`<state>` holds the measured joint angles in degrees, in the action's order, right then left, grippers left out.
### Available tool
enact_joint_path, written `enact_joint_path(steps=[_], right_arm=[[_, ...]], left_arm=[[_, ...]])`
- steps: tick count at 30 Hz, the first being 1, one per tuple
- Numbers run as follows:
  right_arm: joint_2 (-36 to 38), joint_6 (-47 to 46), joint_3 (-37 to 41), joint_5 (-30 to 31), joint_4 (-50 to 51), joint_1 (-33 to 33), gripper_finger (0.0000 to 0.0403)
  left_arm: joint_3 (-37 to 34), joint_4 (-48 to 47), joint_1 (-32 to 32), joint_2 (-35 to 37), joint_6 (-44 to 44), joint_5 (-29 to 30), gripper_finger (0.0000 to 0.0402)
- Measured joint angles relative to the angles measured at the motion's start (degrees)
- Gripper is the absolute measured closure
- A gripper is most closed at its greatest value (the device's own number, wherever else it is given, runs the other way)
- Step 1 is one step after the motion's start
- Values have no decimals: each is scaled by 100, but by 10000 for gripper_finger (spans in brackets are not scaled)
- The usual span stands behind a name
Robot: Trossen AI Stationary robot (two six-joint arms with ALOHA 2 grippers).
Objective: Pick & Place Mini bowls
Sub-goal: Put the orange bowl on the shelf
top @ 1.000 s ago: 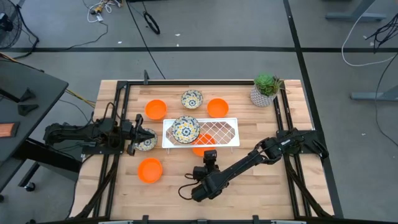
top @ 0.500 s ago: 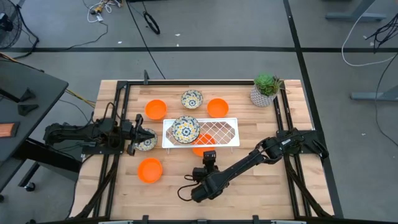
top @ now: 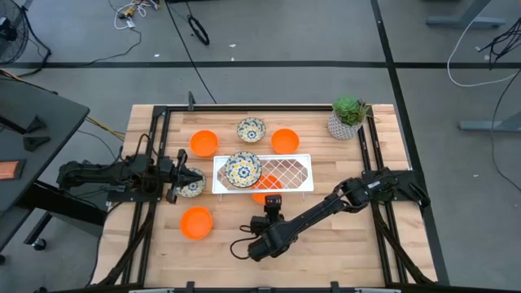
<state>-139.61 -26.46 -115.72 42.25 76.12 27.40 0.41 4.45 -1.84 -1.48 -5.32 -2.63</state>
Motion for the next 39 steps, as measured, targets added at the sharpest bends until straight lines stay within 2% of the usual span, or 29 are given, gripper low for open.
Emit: enact_joint_path(steps=[4,12,27,39], right_arm=[[0,22,0,-263,-66,-32,245],[0,151,0,-284,-159,-37,249],[0,177,0,-390,-177,-37,345],[0,170,0,-443,-187,-37,369]], left_arm=[[1,0,0,0,0,0,378],[2,0,1,-1,0,0,378],[0,0,2,-1,2,0,378],[2,0,0,0,2,0,378]])
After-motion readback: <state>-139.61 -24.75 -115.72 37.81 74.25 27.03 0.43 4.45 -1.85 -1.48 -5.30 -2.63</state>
